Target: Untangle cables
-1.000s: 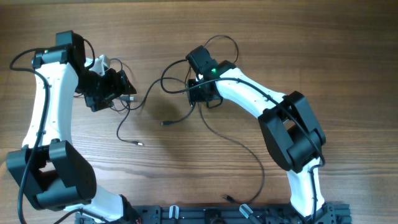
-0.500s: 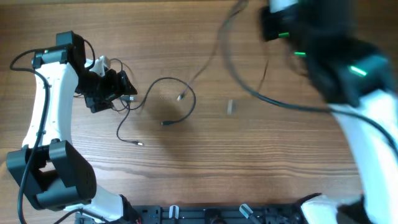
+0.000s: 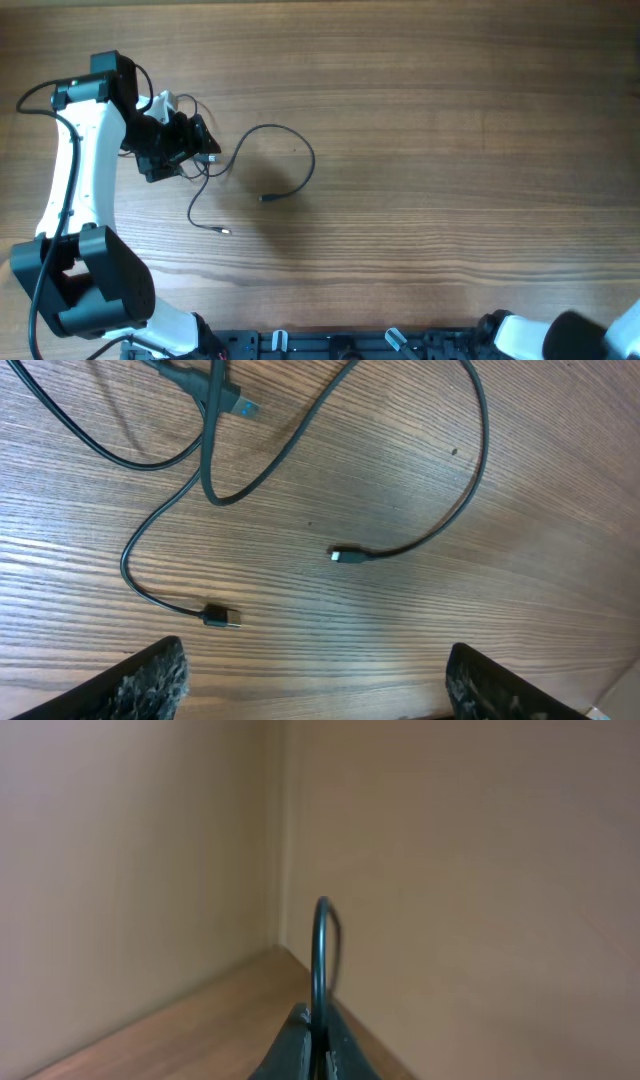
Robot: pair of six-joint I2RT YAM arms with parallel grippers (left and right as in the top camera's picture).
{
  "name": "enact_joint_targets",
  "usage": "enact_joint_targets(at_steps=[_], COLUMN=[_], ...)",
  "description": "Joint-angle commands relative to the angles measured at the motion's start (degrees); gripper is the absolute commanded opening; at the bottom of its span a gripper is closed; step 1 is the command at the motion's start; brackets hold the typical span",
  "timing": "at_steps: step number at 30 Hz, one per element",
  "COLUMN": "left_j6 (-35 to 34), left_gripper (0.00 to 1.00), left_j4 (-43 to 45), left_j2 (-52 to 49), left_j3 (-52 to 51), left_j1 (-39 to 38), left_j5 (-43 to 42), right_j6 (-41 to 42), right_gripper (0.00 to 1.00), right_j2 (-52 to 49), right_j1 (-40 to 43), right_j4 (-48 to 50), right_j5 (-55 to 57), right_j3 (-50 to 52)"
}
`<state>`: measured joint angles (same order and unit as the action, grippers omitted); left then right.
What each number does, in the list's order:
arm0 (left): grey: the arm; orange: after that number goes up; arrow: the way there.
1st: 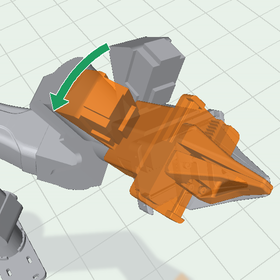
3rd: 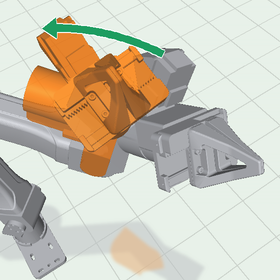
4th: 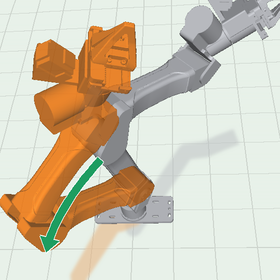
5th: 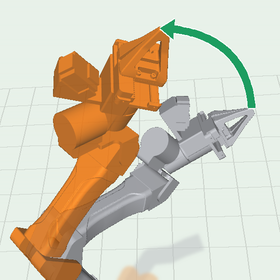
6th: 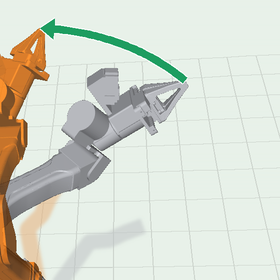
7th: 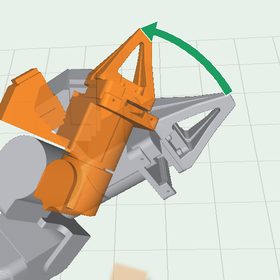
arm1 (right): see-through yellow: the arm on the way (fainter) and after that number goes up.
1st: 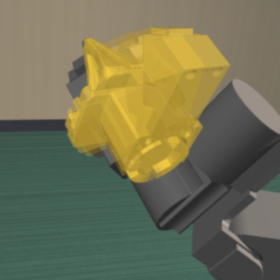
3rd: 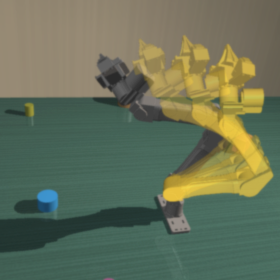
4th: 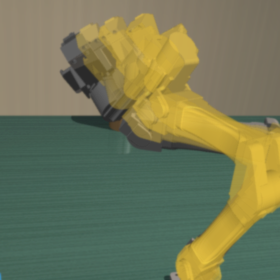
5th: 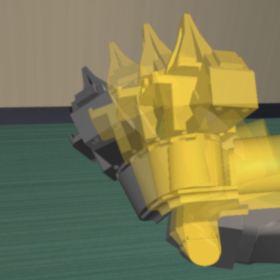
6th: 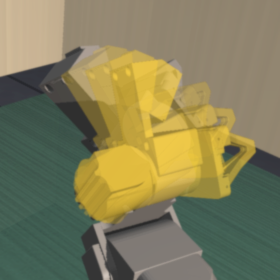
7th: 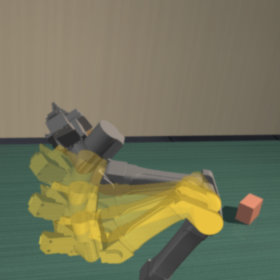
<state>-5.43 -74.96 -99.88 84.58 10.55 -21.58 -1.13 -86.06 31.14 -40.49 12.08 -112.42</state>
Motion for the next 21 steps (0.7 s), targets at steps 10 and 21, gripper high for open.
enact_joint_targets(at_steps=[10, 21], left_j6=[-0.4, -0.4], left_gripper=[0.85, 0.85], left_j4=[-0.3, -0.8], left_j2=[-0.2, -0.2], left_j3=[-0.2, -0.2], left_j1=[0.0, 0.0], left_j5=[-0.9, -0.9], right_j6=[13.3, 42.4], right_gripper=[0.04, 1.0], right_j2=[-22.4, -30.3], right_j1=[9.8, 9.7], right_j4=[-11.2, -23.7], right_j5=[-17.6, -19.6], right_j3=[0.7, 0.8])
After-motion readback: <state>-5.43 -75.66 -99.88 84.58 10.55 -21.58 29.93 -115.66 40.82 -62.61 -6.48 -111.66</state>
